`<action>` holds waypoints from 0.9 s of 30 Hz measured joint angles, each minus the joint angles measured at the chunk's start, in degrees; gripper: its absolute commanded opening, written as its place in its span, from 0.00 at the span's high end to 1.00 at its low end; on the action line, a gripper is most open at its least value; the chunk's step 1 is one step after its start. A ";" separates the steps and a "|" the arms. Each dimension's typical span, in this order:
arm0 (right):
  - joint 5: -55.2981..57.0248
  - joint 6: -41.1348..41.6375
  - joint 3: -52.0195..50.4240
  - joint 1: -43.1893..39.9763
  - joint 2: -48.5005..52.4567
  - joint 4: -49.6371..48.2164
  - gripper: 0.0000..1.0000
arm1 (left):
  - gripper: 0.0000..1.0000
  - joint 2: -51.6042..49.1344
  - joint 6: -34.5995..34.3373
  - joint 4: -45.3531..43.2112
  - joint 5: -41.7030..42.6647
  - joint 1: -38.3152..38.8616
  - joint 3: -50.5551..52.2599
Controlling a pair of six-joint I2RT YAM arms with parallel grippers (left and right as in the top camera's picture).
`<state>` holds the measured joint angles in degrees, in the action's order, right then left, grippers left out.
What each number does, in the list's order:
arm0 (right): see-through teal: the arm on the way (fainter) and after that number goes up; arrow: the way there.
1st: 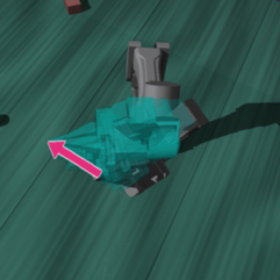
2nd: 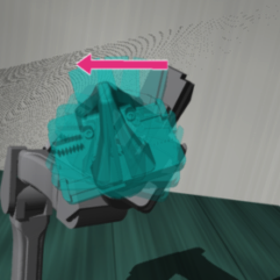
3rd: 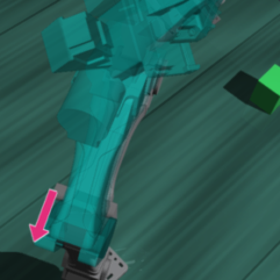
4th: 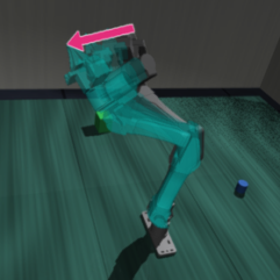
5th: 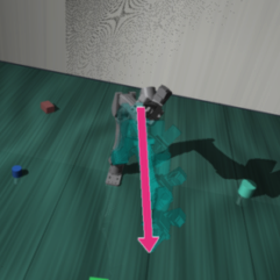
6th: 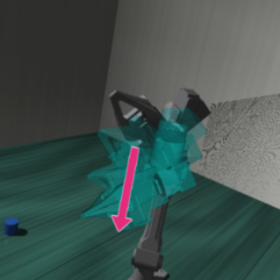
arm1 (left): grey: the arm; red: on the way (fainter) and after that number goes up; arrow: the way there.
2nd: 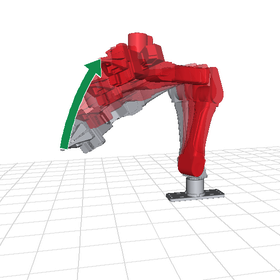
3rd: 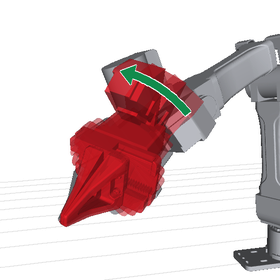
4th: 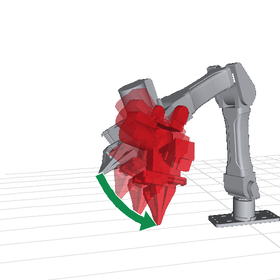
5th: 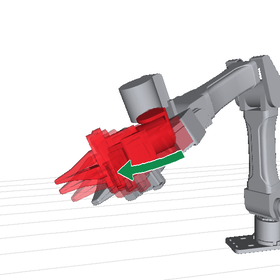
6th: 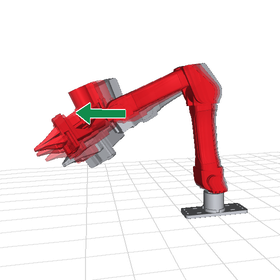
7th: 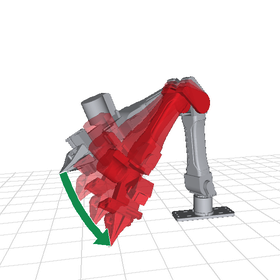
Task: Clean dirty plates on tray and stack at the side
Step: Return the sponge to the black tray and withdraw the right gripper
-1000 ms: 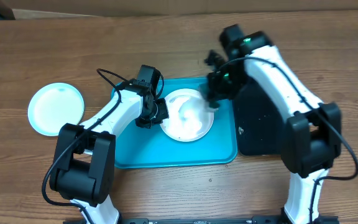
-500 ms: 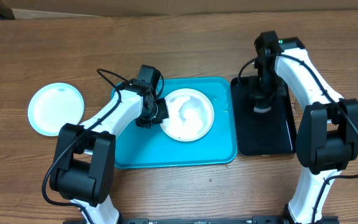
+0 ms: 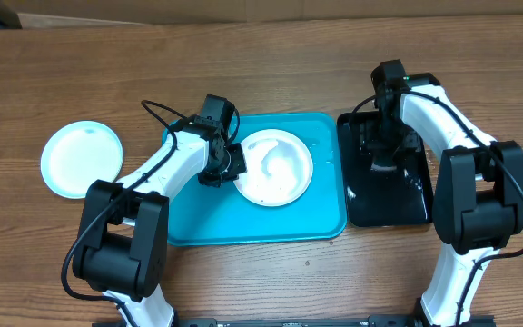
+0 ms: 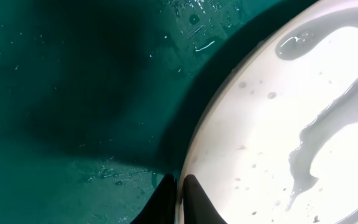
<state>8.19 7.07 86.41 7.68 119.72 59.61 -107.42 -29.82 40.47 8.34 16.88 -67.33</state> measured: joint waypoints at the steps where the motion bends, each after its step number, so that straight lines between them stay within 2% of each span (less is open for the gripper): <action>1: 0.04 -0.02 -0.76 0.00 0.00 -1.36 0.21 | 0.91 0.00 0.00 0.00 0.00 0.00 0.00; 3: -0.17 0.15 -2.54 0.00 -0.39 -3.87 0.26 | 0.91 0.00 0.00 0.02 0.00 0.00 0.00; 4: -0.17 0.17 -3.21 0.00 -0.83 -5.20 0.37 | 0.91 0.00 0.00 0.00 0.00 0.00 0.00; 5: -0.17 0.13 -3.78 0.00 -1.11 -6.19 0.77 | 0.90 0.00 0.00 0.02 0.00 0.00 0.00; 6: -0.37 0.50 -4.15 0.00 -1.20 -6.86 0.94 | 0.91 0.00 0.00 0.00 0.00 0.00 0.00; 7: -0.39 0.83 -4.35 0.02 -1.27 -7.06 0.96 | 0.91 0.00 0.00 0.00 0.00 0.00 0.00; 8: -0.68 0.92 -4.44 0.00 -1.27 -7.10 0.89 | 0.90 0.00 0.00 0.02 0.00 0.00 0.00; 10: -1.27 1.66 -4.48 0.00 -1.27 -6.91 0.35 | 0.91 0.00 0.00 0.02 0.00 0.00 0.00; 11: -1.66 1.66 -4.48 0.00 -1.27 -6.69 0.21 | 0.91 0.00 0.00 0.02 0.00 0.00 0.00; 12: -2.03 1.70 -4.46 0.00 -1.29 -6.14 0.16 | 0.91 0.00 0.00 0.00 0.00 0.00 0.00; 14: -2.89 1.77 -4.46 -0.09 -1.40 -4.55 0.14 | 0.91 0.00 0.00 0.02 0.00 0.00 0.00; 16: -3.63 1.64 -4.46 -0.09 -1.49 -2.54 0.21 | 0.91 0.00 0.00 0.04 0.00 0.00 0.00; 18: -4.24 1.42 -4.46 -0.09 -1.49 -0.46 0.60 | 0.91 0.00 0.00 0.04 0.00 0.00 0.00; 19: -4.46 1.77 -4.48 -0.09 -1.49 0.15 0.64 | 0.91 0.00 0.00 0.02 0.00 0.00 0.00; 20: -4.61 1.79 -4.52 -0.09 -1.49 0.35 0.65 | 0.91 0.00 0.00 0.02 0.00 0.00 0.00; 21: -4.81 1.92 -4.52 -0.09 -1.49 0.37 0.59 | 0.91 0.00 0.00 0.02 0.00 0.00 0.00; 23: -4.81 2.01 -4.52 -0.09 -1.49 0.44 0.28 | 0.91 0.00 0.00 0.04 0.00 0.00 0.00; 24: -4.79 2.12 -4.52 -0.09 -1.49 0.57 0.23 | 0.91 0.00 0.00 0.07 0.00 0.00 0.00; 25: -4.81 1.95 -4.52 -0.09 -1.49 1.07 0.23 | 0.90 0.00 0.00 0.11 0.00 0.00 0.00; 26: -4.81 1.97 -4.52 -0.09 -1.49 1.60 0.26 | 0.89 0.00 0.00 0.17 0.00 0.00 0.00; 27: -4.85 1.81 -4.52 -0.09 -1.49 2.25 0.41 | 0.88 0.00 0.00 0.22 0.00 0.00 0.00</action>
<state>3.33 8.88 81.89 7.60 118.24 61.87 -107.42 -29.82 40.69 8.34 16.88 -67.33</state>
